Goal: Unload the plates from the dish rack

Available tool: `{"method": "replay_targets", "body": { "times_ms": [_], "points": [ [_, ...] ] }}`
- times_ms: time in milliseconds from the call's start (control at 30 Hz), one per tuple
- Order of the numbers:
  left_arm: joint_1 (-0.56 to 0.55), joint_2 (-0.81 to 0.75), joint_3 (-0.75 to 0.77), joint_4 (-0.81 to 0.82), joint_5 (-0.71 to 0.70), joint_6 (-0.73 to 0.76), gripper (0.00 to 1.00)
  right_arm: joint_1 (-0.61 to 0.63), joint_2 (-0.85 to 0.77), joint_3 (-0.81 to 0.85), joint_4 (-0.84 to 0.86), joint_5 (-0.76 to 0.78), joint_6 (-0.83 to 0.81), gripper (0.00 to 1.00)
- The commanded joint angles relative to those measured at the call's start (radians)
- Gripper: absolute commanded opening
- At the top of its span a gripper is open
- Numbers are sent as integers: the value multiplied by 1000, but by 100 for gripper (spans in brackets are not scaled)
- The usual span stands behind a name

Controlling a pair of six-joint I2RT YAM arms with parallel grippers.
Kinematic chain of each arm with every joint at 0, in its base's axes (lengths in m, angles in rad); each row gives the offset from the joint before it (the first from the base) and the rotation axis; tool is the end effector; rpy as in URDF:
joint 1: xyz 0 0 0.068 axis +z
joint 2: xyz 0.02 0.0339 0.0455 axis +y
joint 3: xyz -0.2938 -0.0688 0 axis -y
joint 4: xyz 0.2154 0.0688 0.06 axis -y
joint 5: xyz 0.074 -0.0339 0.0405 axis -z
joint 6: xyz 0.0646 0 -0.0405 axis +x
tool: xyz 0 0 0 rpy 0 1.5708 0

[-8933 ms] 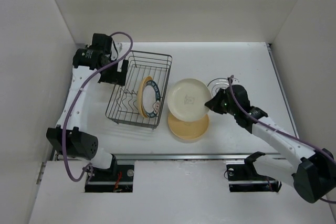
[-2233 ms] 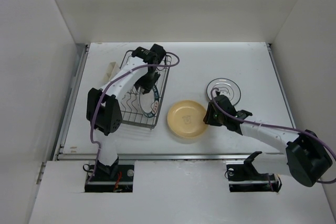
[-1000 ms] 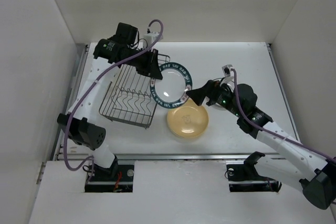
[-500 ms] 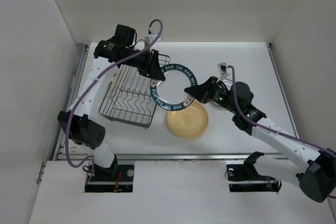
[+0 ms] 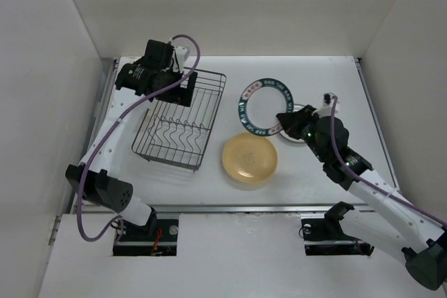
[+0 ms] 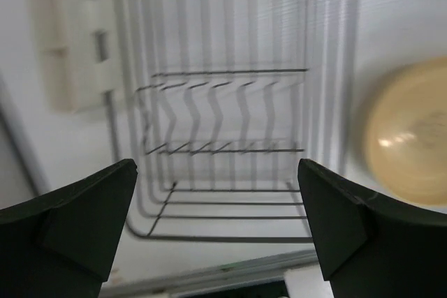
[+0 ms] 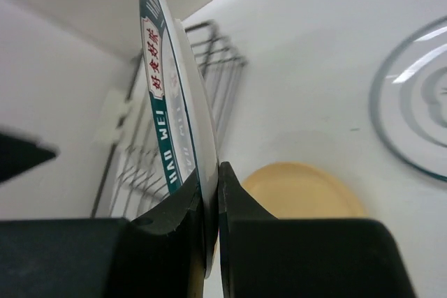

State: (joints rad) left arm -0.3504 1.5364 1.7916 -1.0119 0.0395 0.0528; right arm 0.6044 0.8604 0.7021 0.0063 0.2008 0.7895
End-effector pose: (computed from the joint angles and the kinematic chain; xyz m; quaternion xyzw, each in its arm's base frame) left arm 0.2846 -0.1067 0.4244 0.1915 0.8980 -0.0766 0.3888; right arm 0.1606 0.0953 0.3407 0.1348 0.7457 0.3577 0.5458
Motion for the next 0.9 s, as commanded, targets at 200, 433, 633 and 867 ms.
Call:
{"method": "replay_targets", "body": {
  "times_ms": [200,433,633,867],
  "points": [
    [321,-166,-354,41,-287,10,100,-225,41,16,-238,284,122,0],
    [406,-136,-500,62,-211,39,93,-428,198,16,-122,102,154,0],
    [471,11,-480,66,-100,62,87,-491,331,33,-40,-36,117,4],
    [472,120,-456,6,37,73,61,-491,439,22,-83,-80,82,48]
  ]
}}
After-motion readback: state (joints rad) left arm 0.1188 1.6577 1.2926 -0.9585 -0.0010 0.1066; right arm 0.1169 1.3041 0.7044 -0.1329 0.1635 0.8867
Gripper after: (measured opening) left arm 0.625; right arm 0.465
